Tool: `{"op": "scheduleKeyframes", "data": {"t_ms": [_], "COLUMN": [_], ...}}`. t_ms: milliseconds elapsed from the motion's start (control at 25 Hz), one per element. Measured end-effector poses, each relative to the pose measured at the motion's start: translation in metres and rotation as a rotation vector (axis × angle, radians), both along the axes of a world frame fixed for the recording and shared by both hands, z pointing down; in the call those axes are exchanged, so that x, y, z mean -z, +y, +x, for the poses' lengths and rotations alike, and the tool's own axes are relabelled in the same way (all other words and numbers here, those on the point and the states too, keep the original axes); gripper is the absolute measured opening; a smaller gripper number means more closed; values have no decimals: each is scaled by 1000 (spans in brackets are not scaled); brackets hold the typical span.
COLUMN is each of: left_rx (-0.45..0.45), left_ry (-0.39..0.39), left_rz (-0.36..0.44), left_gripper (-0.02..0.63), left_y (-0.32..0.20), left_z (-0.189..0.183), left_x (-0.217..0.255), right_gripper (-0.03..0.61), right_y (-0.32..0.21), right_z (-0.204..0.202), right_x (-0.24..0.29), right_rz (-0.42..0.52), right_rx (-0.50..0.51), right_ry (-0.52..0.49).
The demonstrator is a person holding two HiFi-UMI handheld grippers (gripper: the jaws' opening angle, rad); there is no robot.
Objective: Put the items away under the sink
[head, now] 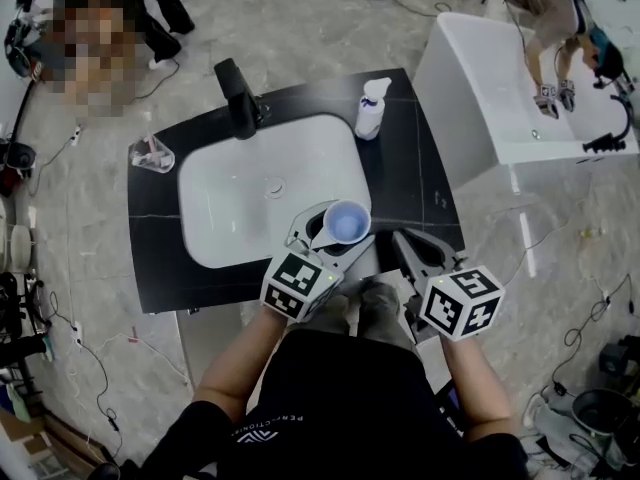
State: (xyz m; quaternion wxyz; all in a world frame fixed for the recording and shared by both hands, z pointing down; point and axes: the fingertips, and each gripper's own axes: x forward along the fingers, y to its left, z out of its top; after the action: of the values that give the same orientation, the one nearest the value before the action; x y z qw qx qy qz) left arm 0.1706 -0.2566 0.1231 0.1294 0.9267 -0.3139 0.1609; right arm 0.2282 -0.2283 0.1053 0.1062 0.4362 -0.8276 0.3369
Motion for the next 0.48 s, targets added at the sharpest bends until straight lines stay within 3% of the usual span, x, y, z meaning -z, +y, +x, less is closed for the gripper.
{"op": "scheduleKeyframes", "data": {"t_ms": [480], "left_rx": [-111], "left_ry": [-8], "left_rz": [5], "left_gripper": [314], "left_y": [60], "left_z": [-30], "left_x": [3], "right_gripper": [35], "right_y": [64], "right_z": [-25], "right_x": [1], "right_rz": [8], "right_rx": [-118], "right_ry": [10]}}
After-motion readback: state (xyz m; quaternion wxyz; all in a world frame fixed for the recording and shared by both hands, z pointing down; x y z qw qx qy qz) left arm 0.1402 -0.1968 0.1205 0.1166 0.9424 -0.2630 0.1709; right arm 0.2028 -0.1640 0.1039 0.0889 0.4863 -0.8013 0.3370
